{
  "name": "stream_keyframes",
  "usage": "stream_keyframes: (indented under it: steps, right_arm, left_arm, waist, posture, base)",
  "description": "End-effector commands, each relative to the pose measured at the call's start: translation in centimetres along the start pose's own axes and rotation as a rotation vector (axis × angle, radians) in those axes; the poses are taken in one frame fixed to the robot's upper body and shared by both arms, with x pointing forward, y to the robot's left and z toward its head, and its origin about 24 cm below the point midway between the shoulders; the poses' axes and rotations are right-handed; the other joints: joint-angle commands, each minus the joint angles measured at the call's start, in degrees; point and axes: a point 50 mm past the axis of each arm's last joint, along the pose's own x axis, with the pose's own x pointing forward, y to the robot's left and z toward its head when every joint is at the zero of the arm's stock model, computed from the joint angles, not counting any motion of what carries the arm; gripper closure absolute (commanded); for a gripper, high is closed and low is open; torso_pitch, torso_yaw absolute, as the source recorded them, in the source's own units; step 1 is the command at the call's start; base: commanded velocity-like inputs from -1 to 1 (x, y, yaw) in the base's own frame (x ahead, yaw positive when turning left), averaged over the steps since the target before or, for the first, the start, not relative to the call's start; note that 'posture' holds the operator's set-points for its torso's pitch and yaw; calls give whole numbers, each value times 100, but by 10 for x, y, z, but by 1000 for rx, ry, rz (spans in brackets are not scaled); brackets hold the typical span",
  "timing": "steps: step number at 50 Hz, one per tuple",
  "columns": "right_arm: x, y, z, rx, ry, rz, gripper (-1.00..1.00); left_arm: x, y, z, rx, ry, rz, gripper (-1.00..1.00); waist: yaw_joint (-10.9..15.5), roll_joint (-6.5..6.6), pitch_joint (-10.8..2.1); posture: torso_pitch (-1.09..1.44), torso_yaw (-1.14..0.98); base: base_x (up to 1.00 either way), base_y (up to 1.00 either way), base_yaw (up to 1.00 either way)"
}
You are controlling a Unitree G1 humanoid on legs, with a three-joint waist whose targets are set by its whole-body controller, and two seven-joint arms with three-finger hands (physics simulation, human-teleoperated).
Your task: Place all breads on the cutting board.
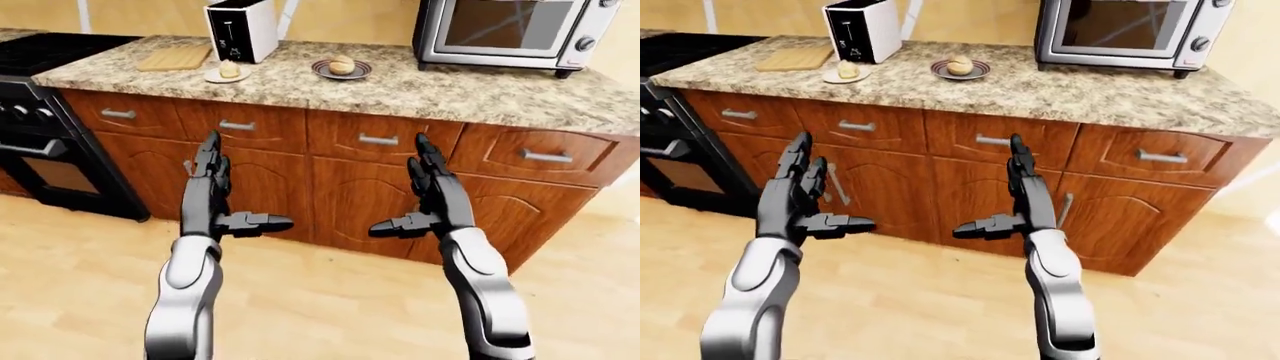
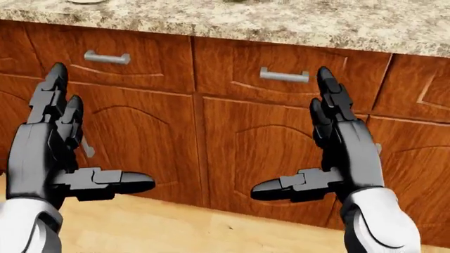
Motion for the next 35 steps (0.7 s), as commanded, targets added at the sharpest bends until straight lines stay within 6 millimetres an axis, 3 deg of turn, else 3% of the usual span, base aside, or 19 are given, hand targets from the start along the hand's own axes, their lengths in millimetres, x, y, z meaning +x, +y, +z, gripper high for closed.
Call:
stream_keyframes:
  steps: [1,3,6,7,8,10,13,14,15,16,18,20,22,26,28,29,31,32,35]
  right_arm:
    - [1,0,25,-19,-120,-6,-100]
    - [1,1,24,-14,-123,1,-100]
    - [2,3,23,-4,-124,6,-100]
    - [2,3,24,21,-129,6,-100]
    - [1,4,23,20,-126,12,-100]
    - [2,5,22,23,-125,13,-100]
    - [2,5,21,29,-126,14,-100]
    - [3,5,20,32,-125,10,-100]
    - [2,5,20,41,-126,16,-100]
    - [2,6,21,34,-126,16,-100]
    - [3,4,24,34,-136,10,-100]
    - [2,4,28,33,-147,10,-100]
    - [1,3,30,34,-155,4,-100]
    - [0,1,33,28,-168,-9,-100]
    - [-1,-2,32,17,-165,-27,-100]
    - [-1,-3,33,16,-167,-32,-100]
    - [-3,-5,37,17,-173,-39,-100]
    - [-3,-5,39,14,-179,-40,-100]
    - [-7,-8,49,11,-204,-47,-100]
  left_arm:
    - [0,-1,25,3,-124,-8,-100]
    - [-2,-1,23,0,-121,-7,-100]
    - [-2,1,23,1,-120,-3,-100]
    - [-2,2,23,-1,-119,-1,-100]
    - [-3,2,21,-4,-116,0,-100]
    - [-3,3,18,-6,-112,1,-100]
    - [-4,4,17,-9,-109,4,-100]
    - [-4,2,15,-9,-107,0,-100]
    - [-4,2,15,-8,-106,-1,-100]
    - [-4,2,16,-7,-107,-2,-100]
    - [-3,3,19,-6,-112,-1,-100]
    - [-3,4,23,-5,-119,0,-100]
    - [-3,4,26,-2,-125,0,-100]
    - [-3,3,29,1,-131,-3,-100]
    - [-2,3,31,3,-134,-5,-100]
    - [-2,3,32,4,-136,-5,-100]
    - [-1,3,35,3,-145,-6,-100]
    - [-1,3,36,3,-148,-6,-100]
    - [0,3,43,7,-158,-5,-100]
  waist:
    - [-8,-6,-142]
    - [-46,52,-25]
    - [-133,156,-59]
    - [-33,36,-59]
    - [-174,238,-52]
    - [-249,339,-40]
    - [-212,558,-194]
    - [-177,754,-339]
    - [-58,668,-250]
    - [-246,826,-122]
    - [62,553,2]
    - [127,442,113]
    - [139,428,121]
    - [-53,357,-132]
    - [-103,686,-44]
    - [-101,693,-106]
    - [-94,368,107]
    - [-112,392,-52]
    - [-104,316,-70]
  posture:
    - [0,0]
    - [0,0]
    - [0,0]
    - [0,0]
    - [0,0]
    - [0,0]
    - [0,0]
    - [0,0]
    - [0,0]
    - [0,0]
    - [0,0]
    - [0,0]
    - [0,0]
    - [0,0]
    - [0,0]
    - [0,0]
    - [0,0]
    - [0,0]
    - [0,0]
  base:
    - [52,66,0]
    - [61,72,0]
    - [62,73,0]
    - [63,0,83]
    - [59,0,93]
    - [54,0,96]
    - [48,0,100]
    - [48,0,100]
    - [48,0,100]
    - [46,88,0]
    - [68,81,0]
    - [75,74,0]
    - [76,71,0]
    - [75,38,0]
    - [30,0,0]
    - [9,0,0]
    - [3,0,0]
    - [2,0,0]
    - [0,0,0]
